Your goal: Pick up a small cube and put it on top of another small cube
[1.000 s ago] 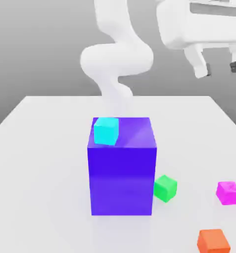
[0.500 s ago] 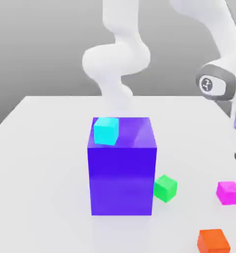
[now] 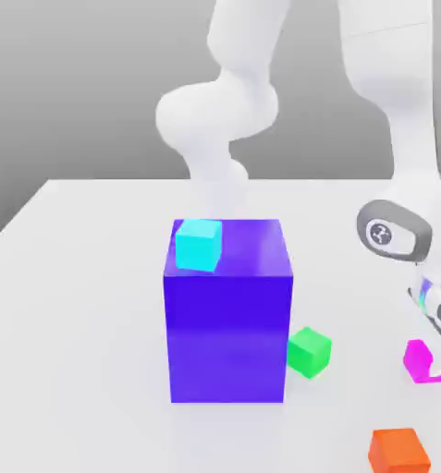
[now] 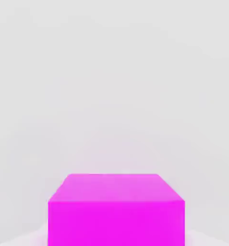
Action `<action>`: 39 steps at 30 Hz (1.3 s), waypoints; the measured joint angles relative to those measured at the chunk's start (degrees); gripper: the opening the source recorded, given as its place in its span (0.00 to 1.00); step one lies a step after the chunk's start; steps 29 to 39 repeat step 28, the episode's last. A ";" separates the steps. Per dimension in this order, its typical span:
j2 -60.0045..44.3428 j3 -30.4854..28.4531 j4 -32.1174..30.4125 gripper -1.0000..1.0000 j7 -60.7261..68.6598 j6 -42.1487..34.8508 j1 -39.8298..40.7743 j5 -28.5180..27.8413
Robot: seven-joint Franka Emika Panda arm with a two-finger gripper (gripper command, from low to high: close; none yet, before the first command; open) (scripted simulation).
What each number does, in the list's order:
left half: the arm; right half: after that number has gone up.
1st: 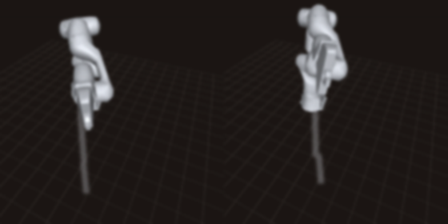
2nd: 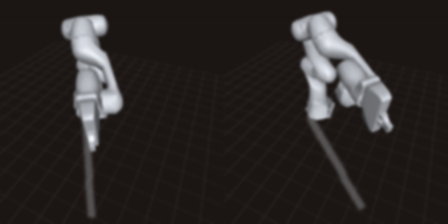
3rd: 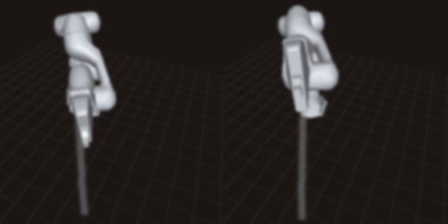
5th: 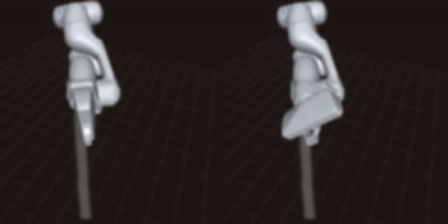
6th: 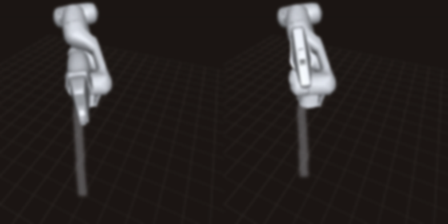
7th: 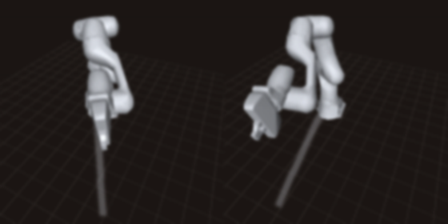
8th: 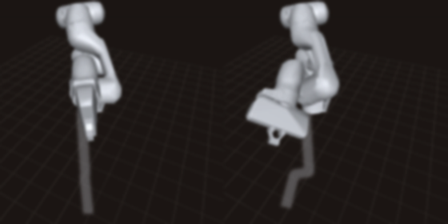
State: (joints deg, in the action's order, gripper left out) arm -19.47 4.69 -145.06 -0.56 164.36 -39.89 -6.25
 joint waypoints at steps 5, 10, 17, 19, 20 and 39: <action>9.99 1.02 -3.70 0.00 3.58 -6.35 2.43 3.86; 20.01 -2.06 -11.73 0.00 8.47 -8.48 7.37 6.82; 32.69 -6.03 -22.87 0.00 11.20 -9.80 12.43 5.68; 30.64 -6.39 -23.50 0.00 11.49 -7.08 12.64 5.77; 28.95 -6.49 -23.53 0.00 11.65 -5.35 12.59 5.94; 19.29 -6.43 -23.22 1.00 12.13 4.00 12.58 6.58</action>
